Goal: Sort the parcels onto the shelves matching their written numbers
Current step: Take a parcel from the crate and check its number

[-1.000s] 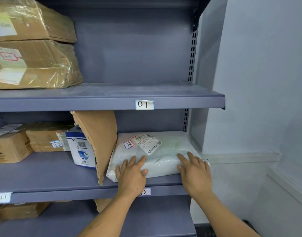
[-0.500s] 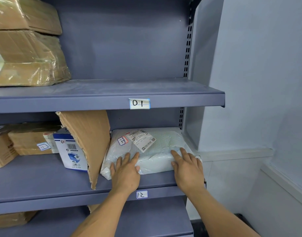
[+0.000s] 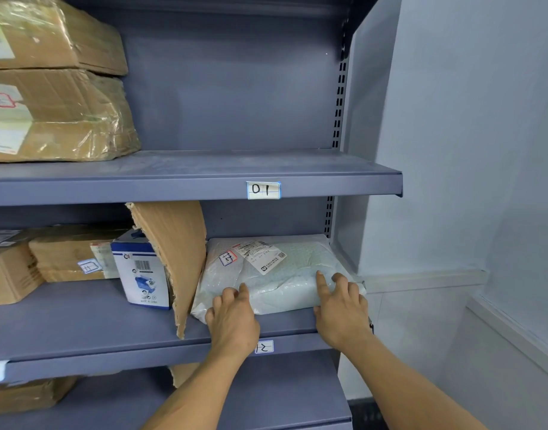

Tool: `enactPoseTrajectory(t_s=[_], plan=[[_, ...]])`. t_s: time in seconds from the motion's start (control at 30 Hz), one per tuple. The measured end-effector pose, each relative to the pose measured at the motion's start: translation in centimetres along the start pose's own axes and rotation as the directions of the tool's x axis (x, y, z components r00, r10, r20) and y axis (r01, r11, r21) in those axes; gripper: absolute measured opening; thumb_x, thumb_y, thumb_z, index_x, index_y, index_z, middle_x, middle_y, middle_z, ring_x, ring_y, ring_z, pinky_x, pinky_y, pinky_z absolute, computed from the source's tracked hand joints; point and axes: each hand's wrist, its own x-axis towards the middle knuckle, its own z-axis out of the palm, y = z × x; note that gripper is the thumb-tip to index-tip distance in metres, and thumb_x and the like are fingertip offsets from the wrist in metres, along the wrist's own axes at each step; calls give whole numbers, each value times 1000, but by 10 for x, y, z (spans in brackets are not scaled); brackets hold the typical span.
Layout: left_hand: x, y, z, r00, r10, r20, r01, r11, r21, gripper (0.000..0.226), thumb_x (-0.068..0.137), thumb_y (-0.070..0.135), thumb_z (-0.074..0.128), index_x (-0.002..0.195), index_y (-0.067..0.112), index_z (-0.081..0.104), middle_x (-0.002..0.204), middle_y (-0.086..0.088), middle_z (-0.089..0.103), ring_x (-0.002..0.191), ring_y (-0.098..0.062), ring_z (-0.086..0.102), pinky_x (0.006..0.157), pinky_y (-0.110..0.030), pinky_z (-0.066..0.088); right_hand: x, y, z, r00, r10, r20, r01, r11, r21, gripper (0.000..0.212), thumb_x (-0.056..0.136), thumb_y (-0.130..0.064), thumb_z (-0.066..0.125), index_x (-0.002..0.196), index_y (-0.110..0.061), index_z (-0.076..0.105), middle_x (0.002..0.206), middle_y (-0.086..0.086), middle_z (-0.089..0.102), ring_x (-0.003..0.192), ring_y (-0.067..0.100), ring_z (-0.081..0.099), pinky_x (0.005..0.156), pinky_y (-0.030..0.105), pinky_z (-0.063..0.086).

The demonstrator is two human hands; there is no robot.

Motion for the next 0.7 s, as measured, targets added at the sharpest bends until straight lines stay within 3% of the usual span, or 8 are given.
enactPoseTrajectory(t_s=[0.2,0.33,0.4,0.47,0.57,0.7], plan=[[-14,-13,-7,997,43,70,-22,964,-265,61,95,1,45,152,13,26,141,-8,48,127,-29,45,110,-37,33,-14,9,-1,994,-34,101,17,986,168,81,102,-26,46,159,-16,-11,168,5,-6,154,25,2,124,40,13],[-26,-20,-6,990,78,120,-52,977,-206,60,100,6,40,155,13,18,161,-7,23,149,-26,18,122,-45,13,-26,11,3,991,-22,134,-5,980,197,76,104,-26,44,160,-18,-6,167,5,-18,154,29,-12,125,43,10],[-33,-23,-6,992,66,109,-48,986,-157,59,103,14,37,157,16,13,166,-3,9,153,-23,3,123,-47,5,-34,11,3,989,15,148,-48,974,221,71,105,-32,44,161,-18,3,167,5,-15,154,30,-11,125,45,10],[-41,-27,-6,994,52,93,-37,986,-162,58,104,20,37,157,18,16,166,-2,7,153,-22,0,123,-47,3,-45,9,3,987,33,157,-70,969,235,67,106,-35,42,161,-16,10,168,7,-4,154,31,-4,125,43,11],[-59,-33,-4,997,77,11,-73,976,-203,53,102,23,44,153,17,31,162,-3,25,149,-21,18,122,-40,14,-67,8,9,985,72,159,-110,964,244,61,107,-37,40,159,-12,21,166,11,14,153,32,9,123,38,13],[-89,-31,-2,991,129,-28,-131,955,-266,43,98,26,52,140,19,51,141,1,53,131,-24,45,107,-36,32,-100,9,19,981,141,136,-174,946,272,58,106,-39,42,156,-14,30,164,7,24,150,27,19,120,35,22]])
